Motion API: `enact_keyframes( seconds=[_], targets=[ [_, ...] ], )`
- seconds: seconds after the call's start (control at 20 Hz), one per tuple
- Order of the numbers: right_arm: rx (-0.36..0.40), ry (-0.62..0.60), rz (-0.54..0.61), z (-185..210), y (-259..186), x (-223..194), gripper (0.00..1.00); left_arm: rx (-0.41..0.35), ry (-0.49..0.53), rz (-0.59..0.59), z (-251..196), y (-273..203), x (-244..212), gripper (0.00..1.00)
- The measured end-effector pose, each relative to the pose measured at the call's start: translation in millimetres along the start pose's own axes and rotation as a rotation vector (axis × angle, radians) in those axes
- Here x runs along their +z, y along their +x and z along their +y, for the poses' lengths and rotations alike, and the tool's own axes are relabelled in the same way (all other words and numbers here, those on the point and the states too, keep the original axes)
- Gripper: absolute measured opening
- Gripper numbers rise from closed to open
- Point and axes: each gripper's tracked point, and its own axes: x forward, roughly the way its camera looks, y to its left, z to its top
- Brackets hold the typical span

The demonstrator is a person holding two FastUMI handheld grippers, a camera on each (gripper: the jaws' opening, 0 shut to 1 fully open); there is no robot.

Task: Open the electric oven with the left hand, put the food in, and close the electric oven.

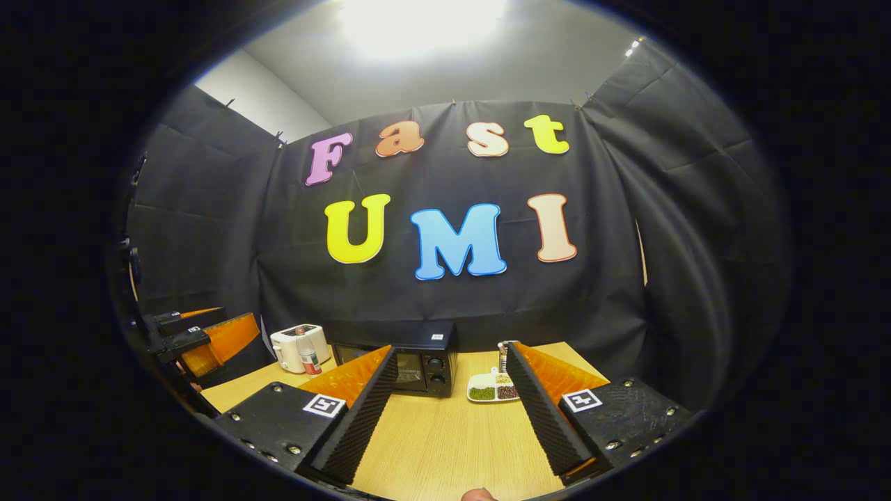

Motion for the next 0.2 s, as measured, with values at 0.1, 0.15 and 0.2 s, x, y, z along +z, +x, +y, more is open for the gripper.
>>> enact_keyframes(
  seconds=[0.1,0.15,0.2],
  targets=[
    [0.001,-0.001,-0.004,4.5,-0.2,1.6,0.98,0.000,-0.007,-0.001,6.4,-1.0,1.5,1.00],
    [0.000,-0.003,-0.008,6.4,0.2,3.4,0.98,0.000,-0.010,0.000,9.1,-0.7,-0.2,1.00],
    [0.001,-0.008,-0.007,8.2,0.9,3.3,0.98,0.004,-0.011,0.006,12.9,-0.2,-2.9,1.00]
  ],
)
